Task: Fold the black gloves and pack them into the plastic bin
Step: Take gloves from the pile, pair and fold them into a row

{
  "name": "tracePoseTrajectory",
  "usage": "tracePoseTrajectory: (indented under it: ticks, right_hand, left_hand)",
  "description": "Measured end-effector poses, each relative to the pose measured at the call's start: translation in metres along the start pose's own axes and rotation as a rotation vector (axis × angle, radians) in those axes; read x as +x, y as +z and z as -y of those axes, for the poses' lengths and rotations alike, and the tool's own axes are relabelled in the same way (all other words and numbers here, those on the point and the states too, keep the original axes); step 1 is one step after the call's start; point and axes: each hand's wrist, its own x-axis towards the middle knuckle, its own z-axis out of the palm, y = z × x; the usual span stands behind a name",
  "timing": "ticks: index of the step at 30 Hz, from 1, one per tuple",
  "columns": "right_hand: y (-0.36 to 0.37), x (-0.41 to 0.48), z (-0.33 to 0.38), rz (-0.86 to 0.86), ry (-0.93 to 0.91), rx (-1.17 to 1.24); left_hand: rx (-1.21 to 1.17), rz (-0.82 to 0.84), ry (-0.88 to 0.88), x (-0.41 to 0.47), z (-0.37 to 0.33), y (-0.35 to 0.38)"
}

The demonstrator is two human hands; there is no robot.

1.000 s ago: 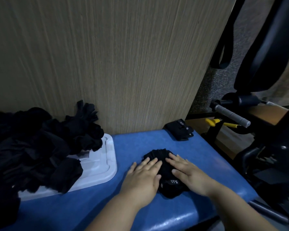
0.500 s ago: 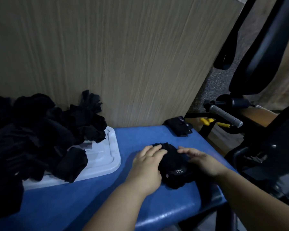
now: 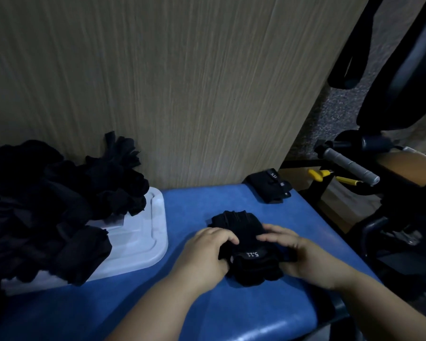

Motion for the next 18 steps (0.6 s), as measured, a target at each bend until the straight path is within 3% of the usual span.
tracePoseTrajectory:
  ticks: [8,11,15,18]
  right_hand:
    - [0.021,0.006,0.009,-0.213,-0.058,0.098]
    - [0.031,0.013,0.021,-0.317,-0.053,0.148]
    - [0.039,0.02,0.038,-0.343,0.091,0.493]
    - [0.041,0.025,0.042,-0.415,0.138,0.497]
  left_hand:
    - [-0.332,-0.064,-0.18,0.005,-0.001,-0.005]
    - [-0.374,-0.112,-0.231,0.005,-0.003,-0.007]
    - [-0.366,-0.191,-0.288,0.006,-0.005,-0.012]
    - [-0.312,-0.203,-0.333,0.006,-0.005,-0.013]
